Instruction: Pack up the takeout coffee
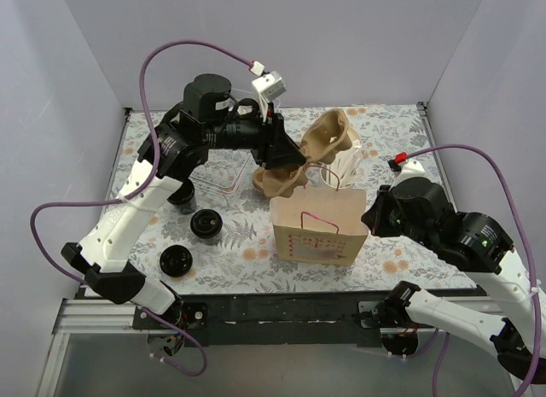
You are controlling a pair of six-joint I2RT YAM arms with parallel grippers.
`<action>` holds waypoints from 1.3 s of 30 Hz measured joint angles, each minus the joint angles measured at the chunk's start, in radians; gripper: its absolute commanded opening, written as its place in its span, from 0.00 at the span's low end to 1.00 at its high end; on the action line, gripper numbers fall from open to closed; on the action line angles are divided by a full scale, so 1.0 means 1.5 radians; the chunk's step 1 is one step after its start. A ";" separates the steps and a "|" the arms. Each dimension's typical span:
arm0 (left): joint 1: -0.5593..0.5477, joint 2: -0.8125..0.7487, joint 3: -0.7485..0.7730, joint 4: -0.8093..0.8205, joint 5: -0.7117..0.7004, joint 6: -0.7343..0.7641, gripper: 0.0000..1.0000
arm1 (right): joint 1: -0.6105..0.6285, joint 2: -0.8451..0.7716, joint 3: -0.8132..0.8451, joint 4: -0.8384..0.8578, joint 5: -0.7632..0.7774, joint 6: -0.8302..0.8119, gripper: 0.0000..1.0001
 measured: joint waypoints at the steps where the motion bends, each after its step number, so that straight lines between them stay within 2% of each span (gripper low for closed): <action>1: -0.011 0.001 0.004 -0.008 -0.004 0.007 0.00 | 0.000 0.000 0.000 0.002 0.000 -0.001 0.01; 7: -0.076 0.037 0.066 -0.066 -0.028 0.045 0.00 | 0.000 -0.003 -0.003 0.025 0.001 0.000 0.01; 12: -0.089 0.055 0.084 -0.079 -0.031 0.055 0.00 | 0.000 -0.007 -0.010 0.032 0.005 0.005 0.01; 27: -0.102 0.062 0.043 -0.104 -0.026 0.082 0.00 | 0.000 -0.021 -0.023 0.049 0.016 0.030 0.01; 39: -0.132 0.081 0.019 -0.124 -0.099 0.130 0.00 | 0.000 -0.030 -0.034 0.058 0.018 0.034 0.01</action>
